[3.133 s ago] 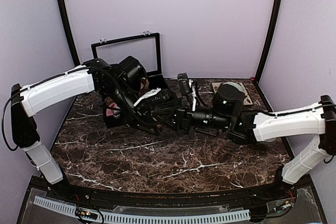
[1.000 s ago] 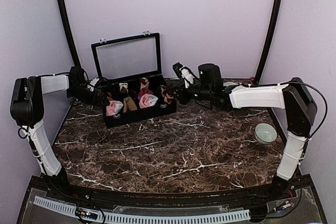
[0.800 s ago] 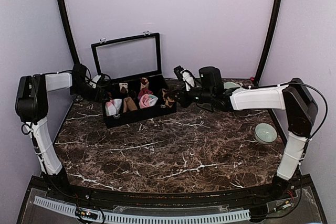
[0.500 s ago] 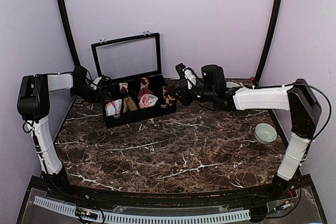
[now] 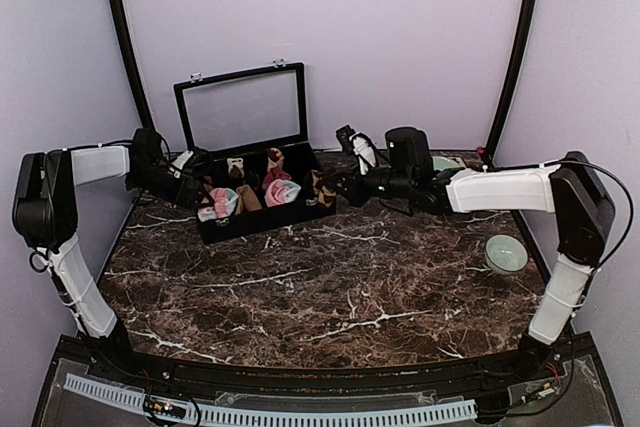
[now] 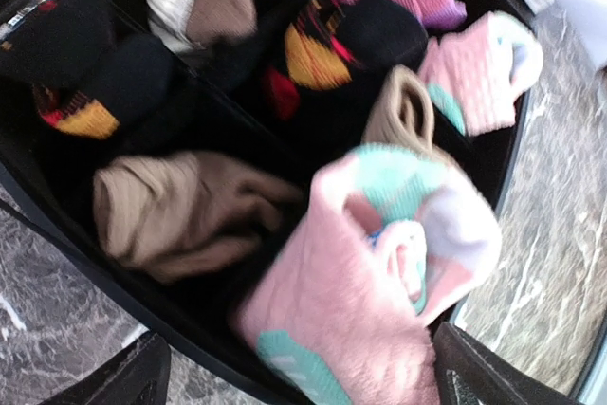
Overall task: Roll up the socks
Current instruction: Adjust the sock in the storage box.
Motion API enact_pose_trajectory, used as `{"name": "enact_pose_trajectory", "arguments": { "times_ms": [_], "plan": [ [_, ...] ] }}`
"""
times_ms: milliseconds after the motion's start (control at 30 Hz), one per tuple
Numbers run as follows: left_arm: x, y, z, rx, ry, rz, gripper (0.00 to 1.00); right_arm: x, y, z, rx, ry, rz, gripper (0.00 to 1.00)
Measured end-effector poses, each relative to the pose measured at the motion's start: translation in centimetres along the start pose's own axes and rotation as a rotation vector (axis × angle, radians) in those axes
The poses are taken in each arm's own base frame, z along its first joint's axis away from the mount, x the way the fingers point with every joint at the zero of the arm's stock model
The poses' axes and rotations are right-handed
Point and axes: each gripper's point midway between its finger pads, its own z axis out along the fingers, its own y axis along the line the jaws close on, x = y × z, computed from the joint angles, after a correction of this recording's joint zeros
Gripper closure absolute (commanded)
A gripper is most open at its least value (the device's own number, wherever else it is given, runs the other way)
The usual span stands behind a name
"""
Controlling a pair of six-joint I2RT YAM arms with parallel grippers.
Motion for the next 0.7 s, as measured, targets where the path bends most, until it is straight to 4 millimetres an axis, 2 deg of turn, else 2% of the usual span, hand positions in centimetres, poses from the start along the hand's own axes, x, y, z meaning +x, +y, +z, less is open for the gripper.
{"name": "enact_pose_trajectory", "arguments": {
  "times_ms": [200,400,500,600,633,700],
  "plan": [
    [2.3,-1.0,0.6,-0.070,0.061,0.090,0.01,-1.8,0.5,-1.1,-0.001,-0.037,-0.014,1.00],
    [1.6,-1.3,0.0,-0.073,0.068,0.088,0.01,-2.7,0.7,-1.8,0.006,-0.052,-0.019,1.00],
    [-2.0,-2.4,-1.7,-0.032,-0.003,0.095,0.01,-2.5,0.6,-1.8,0.010,-0.046,-0.017,1.00],
    [-7.3,-3.7,-4.7,0.002,-0.129,0.117,0.01,-2.2,0.6,-1.8,0.011,-0.035,-0.013,1.00],
    [-8.4,-4.1,-5.5,0.011,-0.159,0.123,0.01,-2.1,0.6,-1.8,0.011,-0.032,-0.012,1.00],
    [-9.4,-4.2,-6.4,0.018,-0.188,0.113,0.01,-1.9,0.6,-1.8,0.011,-0.028,-0.010,1.00]
  ]
}}
